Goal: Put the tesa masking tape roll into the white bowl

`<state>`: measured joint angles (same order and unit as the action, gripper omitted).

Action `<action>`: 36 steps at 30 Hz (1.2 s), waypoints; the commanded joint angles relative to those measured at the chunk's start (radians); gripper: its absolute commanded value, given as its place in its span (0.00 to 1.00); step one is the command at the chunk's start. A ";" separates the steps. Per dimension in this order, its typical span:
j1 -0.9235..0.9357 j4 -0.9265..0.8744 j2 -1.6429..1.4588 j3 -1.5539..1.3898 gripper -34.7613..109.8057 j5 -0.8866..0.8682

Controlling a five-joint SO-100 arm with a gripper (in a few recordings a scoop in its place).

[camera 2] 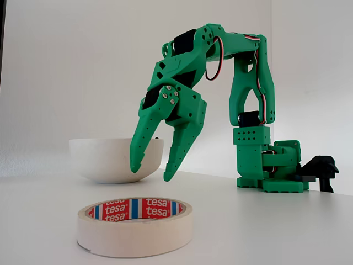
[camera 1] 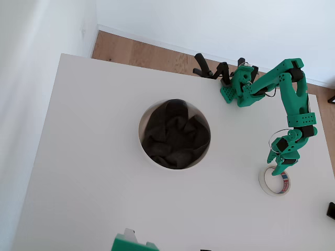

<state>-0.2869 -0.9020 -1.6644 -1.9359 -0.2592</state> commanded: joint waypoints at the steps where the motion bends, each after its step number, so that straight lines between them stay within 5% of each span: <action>1: -0.035 0.017 -0.017 0.058 0.37 -0.021; 36: -0.172 0.015 0.123 0.058 0.35 -0.110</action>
<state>-0.4525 -0.8698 -1.5110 -1.9205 -0.3590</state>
